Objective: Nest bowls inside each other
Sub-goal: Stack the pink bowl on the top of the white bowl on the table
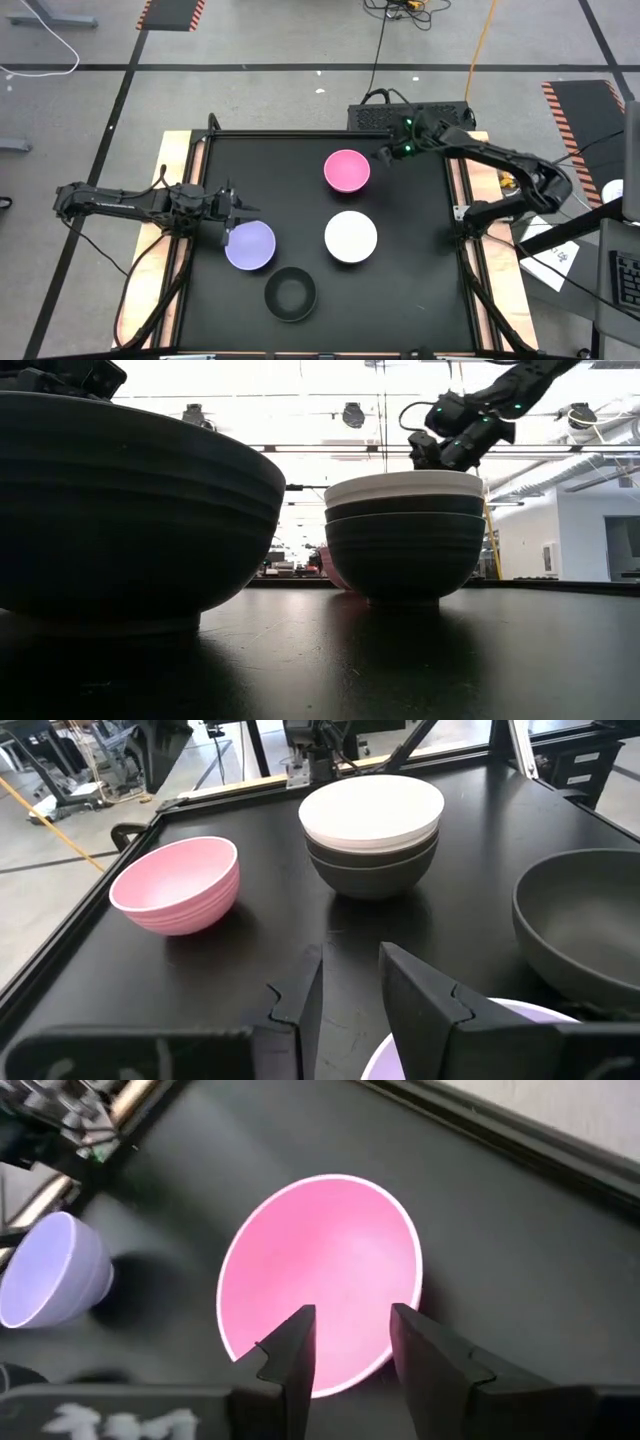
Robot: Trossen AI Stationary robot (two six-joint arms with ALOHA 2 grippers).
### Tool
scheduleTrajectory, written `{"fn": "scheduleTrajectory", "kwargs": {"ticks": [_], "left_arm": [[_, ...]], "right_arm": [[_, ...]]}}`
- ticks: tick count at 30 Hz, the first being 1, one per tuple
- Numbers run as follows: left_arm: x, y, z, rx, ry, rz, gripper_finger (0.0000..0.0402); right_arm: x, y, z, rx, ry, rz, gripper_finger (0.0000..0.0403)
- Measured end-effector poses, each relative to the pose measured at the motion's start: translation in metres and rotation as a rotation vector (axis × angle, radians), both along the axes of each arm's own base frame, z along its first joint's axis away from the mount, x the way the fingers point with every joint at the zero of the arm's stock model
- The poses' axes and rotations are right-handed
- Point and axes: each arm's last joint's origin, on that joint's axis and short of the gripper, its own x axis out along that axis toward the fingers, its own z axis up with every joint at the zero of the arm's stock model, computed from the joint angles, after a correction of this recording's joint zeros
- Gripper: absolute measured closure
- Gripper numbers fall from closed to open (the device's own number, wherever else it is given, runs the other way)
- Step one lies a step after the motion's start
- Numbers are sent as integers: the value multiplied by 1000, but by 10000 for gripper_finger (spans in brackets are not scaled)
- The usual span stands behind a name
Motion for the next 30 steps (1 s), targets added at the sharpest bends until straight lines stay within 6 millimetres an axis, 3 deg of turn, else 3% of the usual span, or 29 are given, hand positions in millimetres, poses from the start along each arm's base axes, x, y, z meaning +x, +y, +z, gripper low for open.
{"fn": "scheduleTrajectory", "kwargs": {"ticks": [4, 10, 18, 30], "left_arm": [[0, 0, 0, -4, 4, -14, 295], [0, 0, -1, -5, 8, -15, 295], [0, -1, -1, -12, 12, -15, 295], [0, 0, -1, -11, 11, -13, 295]], "right_arm": [[11, -11, 4, 32, 55, 11, 278], [26, -25, -9, 127, 176, 32, 278], [36, -33, -26, 126, 251, 26, 277], [47, -39, -34, 149, 347, 68, 277]]}}
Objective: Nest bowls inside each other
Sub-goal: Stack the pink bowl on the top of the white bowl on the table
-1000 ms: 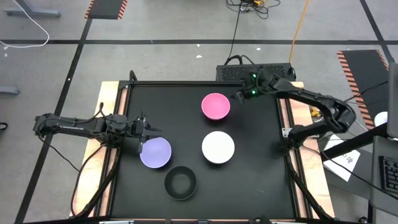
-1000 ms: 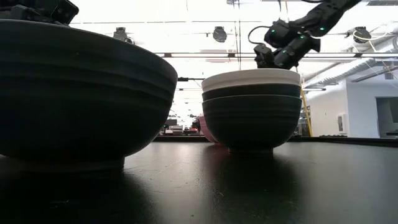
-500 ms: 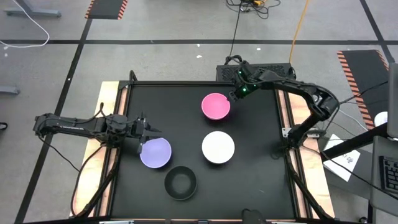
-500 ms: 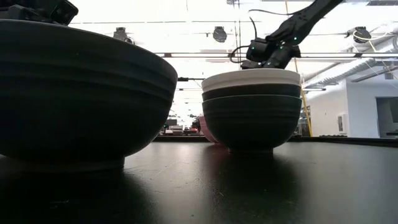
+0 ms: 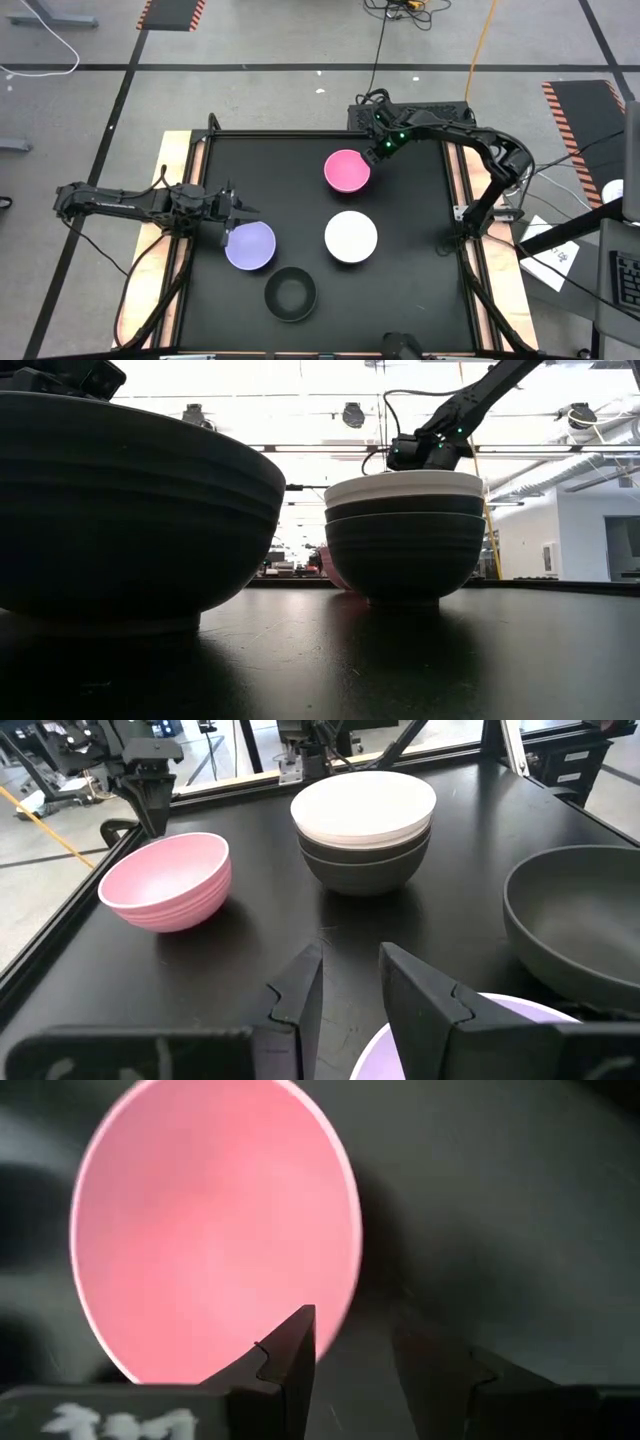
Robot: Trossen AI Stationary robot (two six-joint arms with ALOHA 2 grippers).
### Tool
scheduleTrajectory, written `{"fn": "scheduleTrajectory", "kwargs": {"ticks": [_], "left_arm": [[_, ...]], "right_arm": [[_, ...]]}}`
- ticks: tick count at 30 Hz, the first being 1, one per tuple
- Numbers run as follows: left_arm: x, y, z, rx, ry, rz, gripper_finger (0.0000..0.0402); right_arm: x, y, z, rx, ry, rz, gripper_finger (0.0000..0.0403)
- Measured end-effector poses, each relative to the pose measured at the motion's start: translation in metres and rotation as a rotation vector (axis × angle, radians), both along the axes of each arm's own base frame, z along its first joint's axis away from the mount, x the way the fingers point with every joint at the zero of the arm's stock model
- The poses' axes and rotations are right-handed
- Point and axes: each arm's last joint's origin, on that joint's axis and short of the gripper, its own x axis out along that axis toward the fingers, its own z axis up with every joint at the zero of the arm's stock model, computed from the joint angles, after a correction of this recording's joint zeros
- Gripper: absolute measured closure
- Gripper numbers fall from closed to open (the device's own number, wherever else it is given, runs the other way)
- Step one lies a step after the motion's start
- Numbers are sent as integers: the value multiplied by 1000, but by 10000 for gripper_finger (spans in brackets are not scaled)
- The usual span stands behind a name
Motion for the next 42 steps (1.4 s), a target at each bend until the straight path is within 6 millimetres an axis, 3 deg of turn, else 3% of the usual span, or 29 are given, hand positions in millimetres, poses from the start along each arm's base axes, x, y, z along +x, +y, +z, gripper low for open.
{"fn": "scheduleTrajectory", "kwargs": {"ticks": [17, 24, 31, 34, 39, 42], "left_arm": [[0, 0, 0, 11, -2, -2, 295], [0, 0, 0, 16, -2, -4, 295], [-1, 0, -2, 19, 21, -5, 295], [-1, 0, -2, 19, 22, -5, 295], [-1, 0, -2, 23, 22, -6, 295], [-1, 0, -2, 22, 25, -6, 295]], "right_arm": [[4, -1, -8, 27, 21, 13, 277], [16, 0, -27, 82, 45, 41, 277], [30, -1, -20, 38, 13, 92, 280], [33, -1, -15, 17, 2, 123, 304], [33, -3, -14, -4, -5, 145, 388], [34, -4, -14, -14, -12, 145, 394]]}}
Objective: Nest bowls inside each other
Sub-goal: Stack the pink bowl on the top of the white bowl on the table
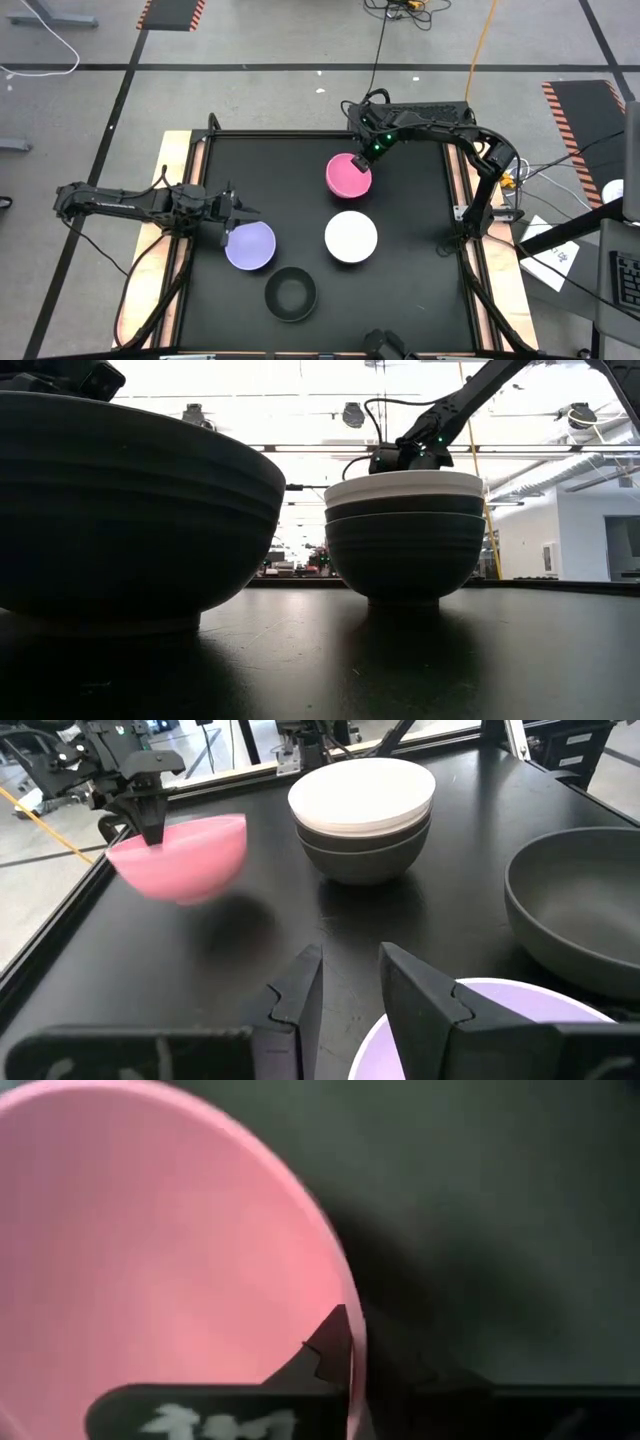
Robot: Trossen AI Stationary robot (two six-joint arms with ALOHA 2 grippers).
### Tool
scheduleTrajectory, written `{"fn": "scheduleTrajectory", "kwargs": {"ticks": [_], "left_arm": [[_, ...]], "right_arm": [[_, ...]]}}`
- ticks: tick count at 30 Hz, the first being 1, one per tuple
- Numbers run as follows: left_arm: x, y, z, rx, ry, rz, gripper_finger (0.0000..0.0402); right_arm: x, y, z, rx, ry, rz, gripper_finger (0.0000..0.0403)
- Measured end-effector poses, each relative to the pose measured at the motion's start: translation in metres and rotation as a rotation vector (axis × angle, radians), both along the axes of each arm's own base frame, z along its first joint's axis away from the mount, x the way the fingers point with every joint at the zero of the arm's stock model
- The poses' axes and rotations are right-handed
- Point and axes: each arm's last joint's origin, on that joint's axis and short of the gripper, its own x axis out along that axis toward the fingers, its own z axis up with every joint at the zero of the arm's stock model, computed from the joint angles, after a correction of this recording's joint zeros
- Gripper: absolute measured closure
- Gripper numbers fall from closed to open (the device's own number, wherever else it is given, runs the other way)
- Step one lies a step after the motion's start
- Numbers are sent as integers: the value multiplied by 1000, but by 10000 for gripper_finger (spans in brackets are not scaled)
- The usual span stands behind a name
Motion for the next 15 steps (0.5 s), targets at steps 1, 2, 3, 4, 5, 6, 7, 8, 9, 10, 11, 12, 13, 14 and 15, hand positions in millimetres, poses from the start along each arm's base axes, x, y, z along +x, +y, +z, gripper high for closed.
{"fn": "scheduleTrajectory", "kwargs": {"ticks": [1, 2, 3, 4, 5, 6, 7, 8, 9, 10, 11, 12, 13, 14, 15], "left_arm": [[0, 0, 0, -1, 3, 0, 295], [0, 0, 0, -4, 5, 0, 295], [0, 0, 0, -5, 5, 1, 295], [0, 0, 0, -7, 5, 1, 295], [0, 0, 0, -7, 4, 0, 295], [0, 0, 0, -9, 5, -4, 295], [0, 0, 0, -10, 5, -4, 295], [0, 0, 0, -10, 5, -5, 295], [0, 0, 0, -11, 5, -4, 295], [0, 0, 0, -14, 5, -3, 295], [0, 0, 0, -17, 5, -3, 295], [0, 0, 0, -17, 5, -2, 295], [0, 0, 0, -18, 5, -2, 295], [0, 0, 0, -23, 6, -1, 295], [0, 0, -1, -24, 7, 0, 295]], "right_arm": [[0, 0, 0, 2, -1, -1, 396], [0, -1, 0, -1, -1, -5, 399], [0, -2, 0, -7, -11, -6, 399], [1, -3, 1, -14, -23, -14, 400], [1, -5, 1, -20, -32, -20, 400], [1, -6, 2, -24, -40, -24, 400], [1, -7, 3, -24, -44, -26, 400], [0, -8, 5, -21, -46, -24, 400], [1, -10, 9, -19, -53, -22, 401], [2, -12, 15, -20, -63, -20, 401], [3, -13, 22, -25, -69, -19, 401], [5, -15, 29, -32, -76, -15, 401], [6, -16, 37, -40, -81, -7, 401], [9, -16, 46, -51, -87, 5, 401], [11, -16, 54, -58, -92, 13, 402]]}}
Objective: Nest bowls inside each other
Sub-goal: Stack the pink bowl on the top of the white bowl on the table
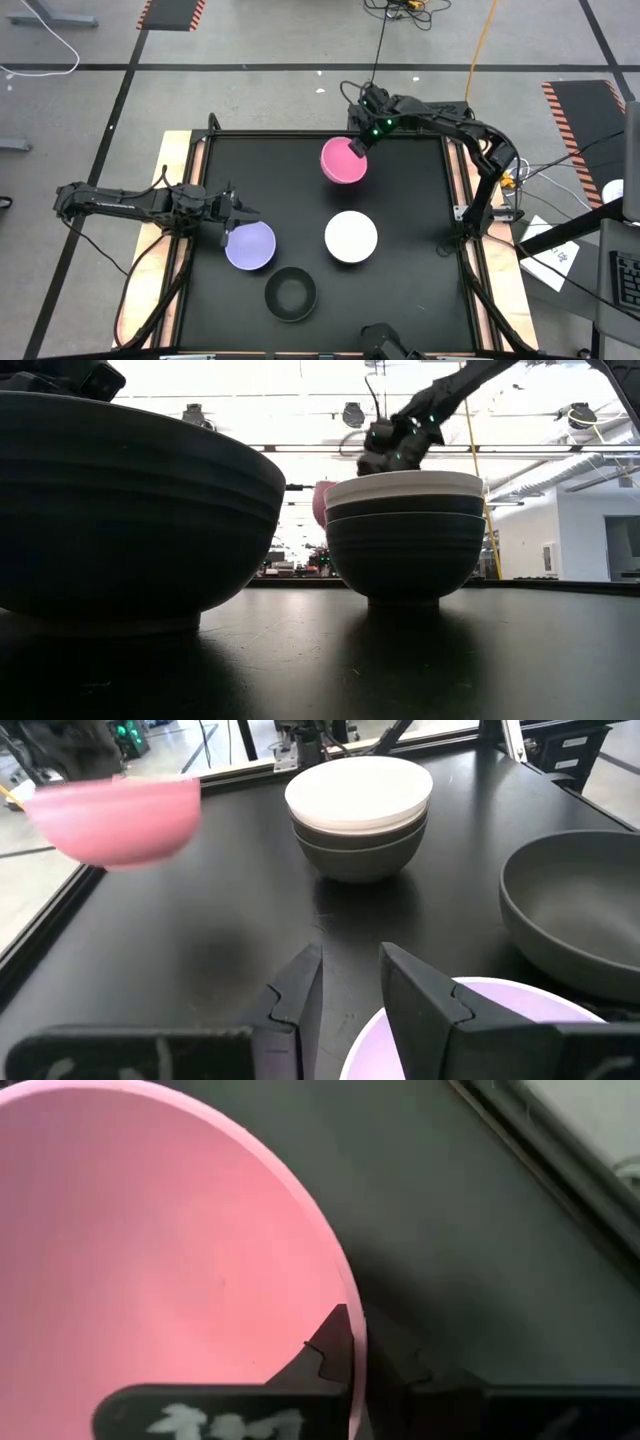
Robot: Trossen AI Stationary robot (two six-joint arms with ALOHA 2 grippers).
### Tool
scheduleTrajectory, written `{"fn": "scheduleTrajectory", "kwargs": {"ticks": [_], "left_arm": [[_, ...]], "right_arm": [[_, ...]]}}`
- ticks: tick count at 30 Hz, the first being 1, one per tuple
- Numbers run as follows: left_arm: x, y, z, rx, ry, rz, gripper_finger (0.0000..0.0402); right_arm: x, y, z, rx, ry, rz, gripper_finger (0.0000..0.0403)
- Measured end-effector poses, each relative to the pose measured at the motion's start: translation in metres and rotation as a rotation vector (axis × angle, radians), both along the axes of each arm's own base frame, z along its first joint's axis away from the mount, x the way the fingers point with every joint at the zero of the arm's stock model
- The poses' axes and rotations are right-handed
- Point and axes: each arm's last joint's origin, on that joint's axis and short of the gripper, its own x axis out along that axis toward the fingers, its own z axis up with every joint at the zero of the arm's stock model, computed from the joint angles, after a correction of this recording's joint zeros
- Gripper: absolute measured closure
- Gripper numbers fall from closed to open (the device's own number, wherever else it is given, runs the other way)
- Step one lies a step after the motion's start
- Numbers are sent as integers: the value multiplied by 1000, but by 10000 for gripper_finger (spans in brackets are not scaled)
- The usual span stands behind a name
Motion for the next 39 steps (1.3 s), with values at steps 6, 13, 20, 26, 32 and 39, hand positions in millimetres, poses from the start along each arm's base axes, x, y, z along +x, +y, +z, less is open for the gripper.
{"fn": "scheduleTrajectory", "kwargs": {"ticks": [6, 13, 20, 26, 32, 39], "left_arm": [[0, 0, -1, -2, 9, 1, 295], [-1, 0, -1, 1, 15, 0, 295], [0, 0, -1, 11, 13, -4, 295], [0, 0, -1, 11, 13, -4, 295], [0, 0, -1, 12, 12, -3, 295], [0, 0, -1, 9, 11, -2, 295]], "right_arm": [[20, 15, 47, -40, -50, 64, 402], [36, 55, 93, -61, -28, 154, 402], [45, 100, 114, -67, 50, 208, 402], [48, 133, 110, -13, 147, 241, 402], [54, 163, 109, -19, 187, 263, 403], [57, 192, 108, -41, 230, 277, 403]]}}
